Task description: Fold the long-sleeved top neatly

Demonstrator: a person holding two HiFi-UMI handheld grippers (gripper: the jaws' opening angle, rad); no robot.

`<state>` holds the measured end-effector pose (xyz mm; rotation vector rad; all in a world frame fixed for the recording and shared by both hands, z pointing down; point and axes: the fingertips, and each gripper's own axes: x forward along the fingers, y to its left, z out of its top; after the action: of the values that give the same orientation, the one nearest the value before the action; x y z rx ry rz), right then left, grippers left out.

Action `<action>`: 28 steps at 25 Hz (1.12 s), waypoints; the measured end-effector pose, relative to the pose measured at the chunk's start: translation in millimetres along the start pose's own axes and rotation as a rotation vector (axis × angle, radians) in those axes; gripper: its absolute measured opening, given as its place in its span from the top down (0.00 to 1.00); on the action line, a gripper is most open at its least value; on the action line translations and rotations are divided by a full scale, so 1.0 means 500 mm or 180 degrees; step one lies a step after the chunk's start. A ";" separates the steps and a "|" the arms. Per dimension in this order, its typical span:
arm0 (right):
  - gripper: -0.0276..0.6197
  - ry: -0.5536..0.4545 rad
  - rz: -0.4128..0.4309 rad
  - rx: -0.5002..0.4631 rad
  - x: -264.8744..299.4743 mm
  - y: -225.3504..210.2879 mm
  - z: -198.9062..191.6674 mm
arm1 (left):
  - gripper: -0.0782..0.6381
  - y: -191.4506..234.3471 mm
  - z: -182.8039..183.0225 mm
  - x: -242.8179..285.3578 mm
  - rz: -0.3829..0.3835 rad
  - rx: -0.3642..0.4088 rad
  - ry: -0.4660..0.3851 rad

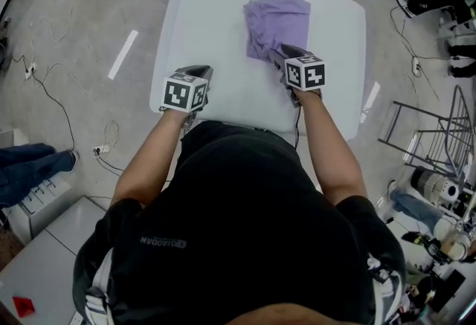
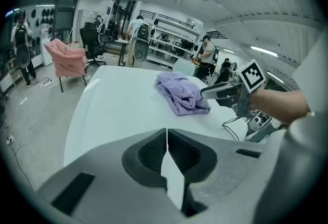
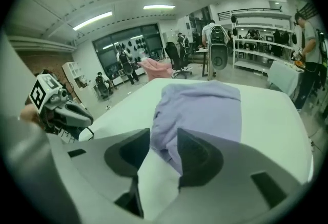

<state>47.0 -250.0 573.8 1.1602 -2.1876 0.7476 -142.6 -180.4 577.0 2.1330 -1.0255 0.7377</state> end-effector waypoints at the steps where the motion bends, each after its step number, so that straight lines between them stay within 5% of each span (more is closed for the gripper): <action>1: 0.68 0.0010 0.0005 -0.0007 0.003 0.003 -0.009 | 0.88 -0.008 0.003 0.006 -0.0016 0.0025 0.0024; 6: 0.63 0.0105 -0.0113 -0.0065 0.049 0.023 -0.025 | 0.88 -0.040 0.008 0.022 -0.0102 0.0094 0.0081; 12: 0.66 0.0020 -0.0684 -0.0701 0.044 0.032 0.014 | 0.88 -0.047 0.002 0.008 -0.0026 0.0056 0.0078; 19: 0.91 0.0166 -0.0534 -0.0273 0.084 0.028 -0.008 | 0.88 -0.033 -0.015 -0.009 0.0028 -0.0072 0.0043; 22: 0.91 0.0034 -0.0417 -0.0319 0.092 0.066 0.029 | 0.88 -0.022 -0.022 -0.012 0.0067 -0.0130 0.0041; 26: 0.89 0.0335 -0.0316 -0.0408 0.157 0.080 -0.007 | 0.88 -0.029 -0.026 -0.003 0.0038 -0.0112 0.0071; 28: 0.80 0.0422 -0.0124 -0.0349 0.174 0.076 -0.028 | 0.88 -0.039 -0.020 0.003 0.0010 -0.0058 0.0089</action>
<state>-24.3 -270.2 635.1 1.0645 -2.0638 0.6601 -127.9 -164.3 578.6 2.1002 -1.0174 0.7547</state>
